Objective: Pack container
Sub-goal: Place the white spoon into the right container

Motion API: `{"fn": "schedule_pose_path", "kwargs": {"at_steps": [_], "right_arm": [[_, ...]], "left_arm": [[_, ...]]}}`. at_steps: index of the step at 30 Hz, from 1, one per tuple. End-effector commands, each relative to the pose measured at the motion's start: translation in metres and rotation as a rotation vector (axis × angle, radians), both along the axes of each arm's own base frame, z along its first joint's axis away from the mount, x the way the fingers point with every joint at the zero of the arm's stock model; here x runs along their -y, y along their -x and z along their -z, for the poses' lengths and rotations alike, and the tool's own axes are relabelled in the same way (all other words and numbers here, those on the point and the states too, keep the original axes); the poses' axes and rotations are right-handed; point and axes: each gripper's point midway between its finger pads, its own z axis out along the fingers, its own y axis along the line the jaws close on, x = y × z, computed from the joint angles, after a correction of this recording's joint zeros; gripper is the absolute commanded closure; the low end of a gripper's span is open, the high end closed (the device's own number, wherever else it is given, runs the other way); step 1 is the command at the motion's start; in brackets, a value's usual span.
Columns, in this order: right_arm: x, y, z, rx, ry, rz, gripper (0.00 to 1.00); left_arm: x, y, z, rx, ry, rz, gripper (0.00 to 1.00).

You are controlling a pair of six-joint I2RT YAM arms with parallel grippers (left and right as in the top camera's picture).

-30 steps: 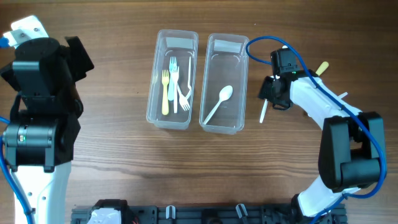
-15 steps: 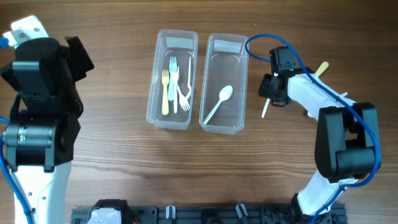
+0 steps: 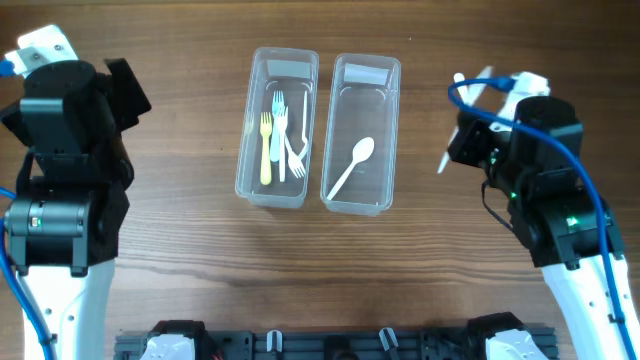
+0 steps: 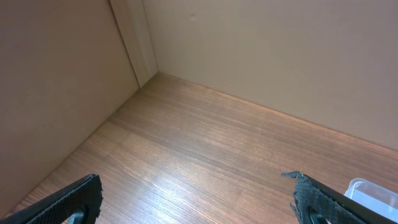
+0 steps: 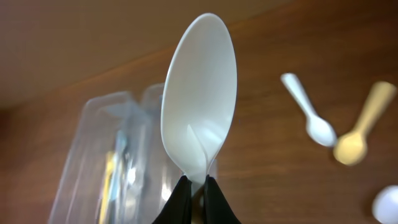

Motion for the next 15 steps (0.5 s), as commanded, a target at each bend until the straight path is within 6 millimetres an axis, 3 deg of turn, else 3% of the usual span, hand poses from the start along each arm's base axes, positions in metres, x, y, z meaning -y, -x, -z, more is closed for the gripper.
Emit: {"fn": "schedule_pose_path", "kwargs": {"at_steps": [1,9,12,13,14,15], "right_arm": [[-0.045,0.001,0.02,-0.037,0.049,-0.277,0.96],[-0.095,-0.028,0.141,-0.358,0.034,-0.358,0.96],[-0.102,-0.028,0.153,-0.388,0.015,-0.361,0.94],[-0.102,-0.029,0.152,-0.392,0.004,-0.35,0.63],[-0.102,-0.029,0.152,-0.391,0.004,-0.35,0.23],[-0.102,-0.029,0.152,-0.391,0.005,-0.351,0.21]], "left_arm": [[-0.003,0.001,-0.003,0.011,0.004,-0.017,0.0],[-0.003,0.001,-0.003,0.011,0.004,-0.017,0.0],[-0.003,0.001,-0.003,0.011,0.004,-0.017,0.0],[-0.003,0.001,-0.003,0.011,0.004,-0.017,0.0],[-0.003,0.001,-0.003,0.011,0.004,-0.017,0.0],[-0.003,0.001,-0.003,0.011,0.004,-0.016,0.0]]}}
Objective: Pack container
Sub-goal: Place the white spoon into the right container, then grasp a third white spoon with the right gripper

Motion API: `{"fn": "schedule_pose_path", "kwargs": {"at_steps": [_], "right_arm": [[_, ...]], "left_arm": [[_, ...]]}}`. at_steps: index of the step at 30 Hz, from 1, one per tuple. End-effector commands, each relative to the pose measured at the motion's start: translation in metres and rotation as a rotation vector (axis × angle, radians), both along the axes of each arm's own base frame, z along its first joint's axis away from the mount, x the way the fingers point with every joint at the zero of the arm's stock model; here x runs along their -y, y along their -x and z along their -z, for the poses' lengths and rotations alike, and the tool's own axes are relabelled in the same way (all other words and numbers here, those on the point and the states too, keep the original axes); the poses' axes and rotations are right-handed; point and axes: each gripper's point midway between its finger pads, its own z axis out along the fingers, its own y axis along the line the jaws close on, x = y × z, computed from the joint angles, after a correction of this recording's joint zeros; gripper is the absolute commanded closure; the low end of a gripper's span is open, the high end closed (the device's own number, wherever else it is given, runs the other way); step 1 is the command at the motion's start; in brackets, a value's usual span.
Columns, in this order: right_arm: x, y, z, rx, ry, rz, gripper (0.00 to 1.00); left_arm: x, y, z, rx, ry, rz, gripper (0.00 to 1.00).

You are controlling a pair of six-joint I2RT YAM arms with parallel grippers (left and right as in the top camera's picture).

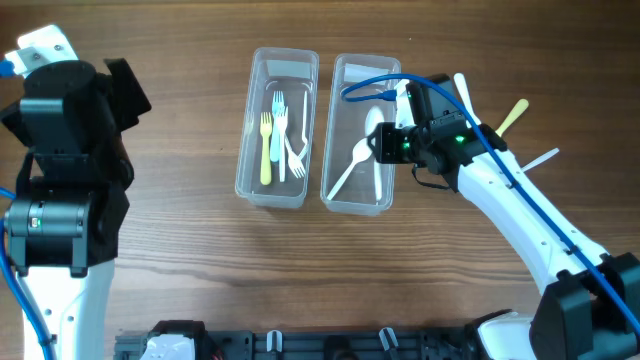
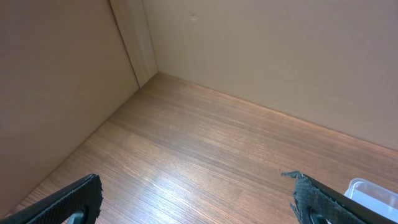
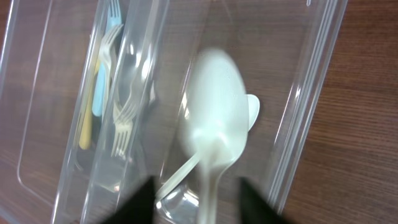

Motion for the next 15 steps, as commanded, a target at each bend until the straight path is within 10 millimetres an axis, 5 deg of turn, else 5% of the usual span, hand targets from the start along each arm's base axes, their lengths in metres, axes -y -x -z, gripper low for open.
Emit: {"fn": "schedule_pose_path", "kwargs": {"at_steps": [1,4,7,10,12,15], "right_arm": [[-0.006,0.001,-0.002,-0.01,-0.027,0.0,0.2],[0.001,0.0,-0.022,0.007,-0.072,0.098,0.3],[0.034,0.001,-0.068,0.11,-0.075,0.288,0.35],[0.113,0.027,-0.104,0.196,0.036,0.647,0.32],[0.176,0.061,-0.122,0.231,0.083,0.958,0.16],[0.22,0.08,-0.127,0.232,0.09,1.139,0.14]], "left_arm": [[-0.003,0.001,-0.002,0.011,0.004,-0.016,0.0],[-0.003,0.001,-0.002,0.011,0.004,-0.017,0.0],[-0.003,0.001,-0.002,0.011,0.004,-0.016,0.0],[-0.003,0.001,-0.002,0.011,0.004,-0.016,0.0],[-0.003,0.001,-0.002,0.011,0.004,-0.017,0.0],[-0.003,0.001,-0.002,0.011,0.004,-0.017,0.0]]}}
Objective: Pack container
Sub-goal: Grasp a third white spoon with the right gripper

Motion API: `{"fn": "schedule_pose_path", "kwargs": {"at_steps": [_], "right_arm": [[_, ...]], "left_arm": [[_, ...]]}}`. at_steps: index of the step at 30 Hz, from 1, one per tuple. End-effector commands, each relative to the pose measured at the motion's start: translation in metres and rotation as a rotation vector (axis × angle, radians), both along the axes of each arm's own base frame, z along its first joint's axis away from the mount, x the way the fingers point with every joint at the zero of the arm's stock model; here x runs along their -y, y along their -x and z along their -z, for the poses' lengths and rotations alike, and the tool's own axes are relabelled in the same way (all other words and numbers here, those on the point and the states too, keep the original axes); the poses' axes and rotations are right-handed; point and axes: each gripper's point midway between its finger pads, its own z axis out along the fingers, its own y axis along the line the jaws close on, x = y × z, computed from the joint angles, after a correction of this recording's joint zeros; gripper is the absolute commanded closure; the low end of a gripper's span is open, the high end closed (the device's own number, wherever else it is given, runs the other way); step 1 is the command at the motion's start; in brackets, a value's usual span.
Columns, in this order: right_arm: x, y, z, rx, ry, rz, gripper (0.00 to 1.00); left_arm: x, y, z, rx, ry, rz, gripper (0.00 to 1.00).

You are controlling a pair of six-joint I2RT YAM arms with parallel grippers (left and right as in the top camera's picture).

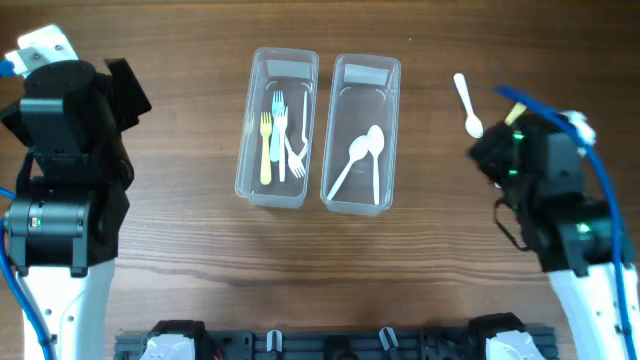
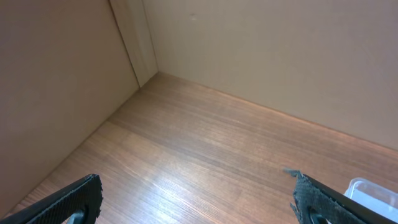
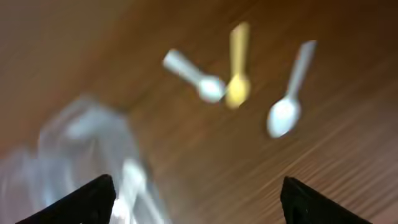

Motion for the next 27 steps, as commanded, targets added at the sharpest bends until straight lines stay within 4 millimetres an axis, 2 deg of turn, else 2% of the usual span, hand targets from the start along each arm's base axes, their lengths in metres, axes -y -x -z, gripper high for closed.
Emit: {"fn": "schedule_pose_path", "kwargs": {"at_steps": [1,3,6,9,14,20,23,27], "right_arm": [[0.054,0.011,-0.001,0.011,0.012,0.266,0.14],[0.07,0.013,0.013,-0.046,-0.014,0.322,0.12],[0.091,0.008,0.043,-0.144,-0.089,0.386,0.01],[0.109,0.002,0.072,-0.229,-0.104,0.446,0.01],[0.116,-0.02,0.107,-0.294,-0.107,0.448,0.0],[0.11,-0.049,0.145,-0.322,-0.179,0.405,0.03],[0.114,-0.055,0.16,-0.336,-0.202,0.41,0.05],[0.138,-0.047,0.17,-0.353,-0.207,0.459,0.06]], "left_arm": [[-0.003,0.001,-0.003,0.011,0.004,-0.017,0.0],[-0.003,0.001,-0.003,0.011,0.004,-0.016,0.0],[-0.003,0.001,-0.003,0.011,0.004,-0.017,0.0],[-0.003,0.001,-0.003,0.012,0.004,-0.017,0.0],[-0.003,0.001,-0.003,0.011,0.004,-0.017,0.0],[-0.003,0.001,-0.003,0.011,0.004,-0.017,0.0],[-0.003,0.001,-0.003,0.011,0.004,-0.017,0.0],[-0.003,0.001,-0.003,0.011,0.004,-0.017,0.0]]}}
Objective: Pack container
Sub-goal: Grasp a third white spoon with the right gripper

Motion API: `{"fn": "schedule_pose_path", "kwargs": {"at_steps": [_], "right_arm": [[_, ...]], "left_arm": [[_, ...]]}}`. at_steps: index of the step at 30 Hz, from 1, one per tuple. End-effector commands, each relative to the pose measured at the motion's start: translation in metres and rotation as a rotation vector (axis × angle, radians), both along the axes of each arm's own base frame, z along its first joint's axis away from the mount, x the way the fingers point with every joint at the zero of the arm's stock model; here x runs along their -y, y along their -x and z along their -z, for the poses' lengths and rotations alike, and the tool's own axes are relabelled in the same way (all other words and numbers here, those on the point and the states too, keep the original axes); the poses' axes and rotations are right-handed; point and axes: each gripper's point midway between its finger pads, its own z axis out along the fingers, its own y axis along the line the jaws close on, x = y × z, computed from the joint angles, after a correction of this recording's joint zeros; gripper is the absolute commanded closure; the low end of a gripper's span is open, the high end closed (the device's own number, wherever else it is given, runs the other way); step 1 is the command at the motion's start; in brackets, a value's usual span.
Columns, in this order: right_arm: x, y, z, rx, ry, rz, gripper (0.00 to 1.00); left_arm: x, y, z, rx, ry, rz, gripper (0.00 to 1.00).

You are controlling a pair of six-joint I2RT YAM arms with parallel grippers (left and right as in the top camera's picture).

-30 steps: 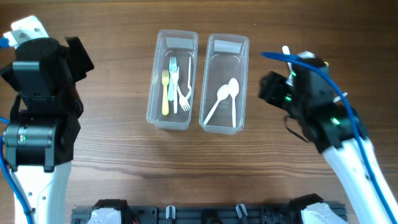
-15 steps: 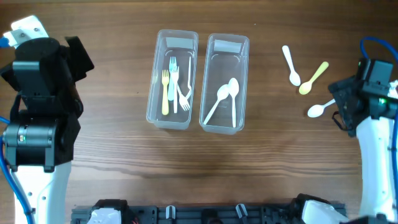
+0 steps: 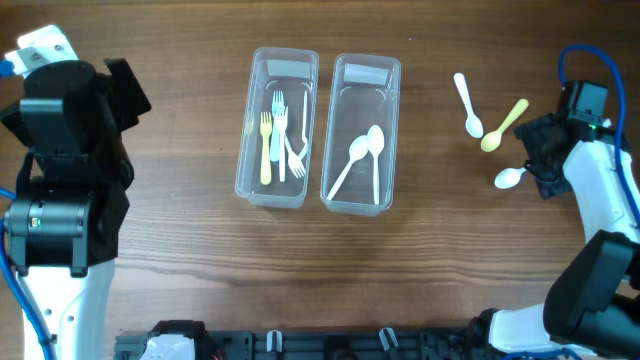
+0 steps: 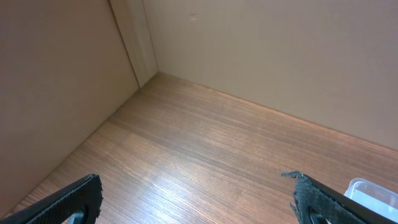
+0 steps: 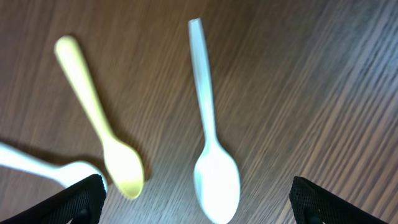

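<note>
Two clear plastic containers stand side by side at the table's middle. The left container (image 3: 276,127) holds several forks; the right container (image 3: 361,133) holds two white spoons (image 3: 362,160). Three loose spoons lie at the right: a white spoon (image 3: 466,102), a yellow spoon (image 5: 99,143) and a pale spoon (image 5: 210,155). My right gripper (image 5: 199,208) hangs open low over the pale spoon, its bowl between the fingers, nothing gripped. My left gripper (image 4: 193,205) is open and empty at the far left.
The left arm's body (image 3: 65,170) fills the table's left side. A beige wall and corner post (image 4: 134,43) rise behind the table in the left wrist view. A corner of a container (image 4: 373,190) shows by the left gripper's right finger. A blue cable (image 3: 575,55) loops above the right wrist.
My right gripper, open then as now, has moved farther right and down, from beside the loose spoons to just over the pale spoon. The containers and left arm are unchanged.
My right gripper first held a white spoon to the right of the containers. Then it was open over the right container with that spoon dropping in. After that two spoons lay there and the gripper was back at the right, now over the loose spoons.
</note>
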Motion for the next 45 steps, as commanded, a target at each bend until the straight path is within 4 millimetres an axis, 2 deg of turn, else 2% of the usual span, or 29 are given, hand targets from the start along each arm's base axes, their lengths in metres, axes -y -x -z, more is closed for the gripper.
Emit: {"fn": "schedule_pose_path", "kwargs": {"at_steps": [1,3,9,18,20,23,24,26,30,33,35,37,40,41,43,45], "right_arm": [[0.017,0.005,0.007,-0.014,-0.011,0.02,0.06],[0.02,0.007,0.012,-0.028,-0.013,0.016,0.08],[0.02,0.007,0.049,-0.107,-0.04,0.0,0.09],[0.019,0.002,0.087,-0.146,-0.075,-0.009,0.12],[0.012,-0.001,0.095,-0.144,-0.113,-0.043,0.28],[0.003,0.0,0.099,-0.144,-0.161,-0.054,0.65],[0.0,-0.001,0.099,-0.141,-0.179,-0.058,0.75],[-0.006,0.001,0.099,-0.146,-0.209,-0.064,0.87],[-0.01,0.009,0.101,-0.176,-0.23,-0.065,0.96],[-0.009,0.014,0.098,-0.199,-0.215,-0.094,0.96],[-0.002,0.02,0.086,-0.216,-0.163,-0.099,0.96],[0.004,0.022,0.055,-0.187,-0.101,-0.125,0.96],[-0.002,0.02,-0.008,-0.05,-0.048,-0.153,0.96],[-0.008,0.02,-0.042,0.041,-0.023,-0.171,0.96],[-0.035,0.017,-0.095,0.223,-0.031,-0.267,0.96],[-0.066,0.017,-0.13,0.353,-0.065,-0.358,0.96]], "left_arm": [[-0.003,0.001,-0.003,0.011,0.004,-0.017,0.0],[-0.003,0.001,-0.003,0.011,0.004,-0.017,0.0],[-0.003,0.001,-0.003,0.011,0.004,-0.017,0.0],[-0.003,0.001,-0.003,0.011,0.004,-0.017,0.0],[-0.003,0.001,-0.003,0.011,0.004,-0.017,0.0],[-0.003,0.001,-0.003,0.011,0.004,-0.016,0.0],[-0.003,0.001,-0.003,0.011,0.004,-0.016,0.0],[-0.003,0.001,-0.003,0.011,0.004,-0.017,0.0],[-0.003,0.001,-0.003,0.011,0.004,-0.017,0.0],[-0.003,0.001,-0.003,0.012,0.004,-0.017,0.0],[-0.003,0.001,-0.003,0.011,0.004,-0.017,0.0],[-0.003,0.001,-0.003,0.011,0.004,-0.017,0.0],[-0.003,0.001,-0.003,0.011,0.004,-0.017,0.0],[-0.003,0.001,-0.003,0.011,0.004,-0.017,0.0],[-0.003,0.001,-0.003,0.011,0.004,-0.016,0.0],[-0.003,0.001,-0.003,0.011,0.004,-0.017,0.0]]}}
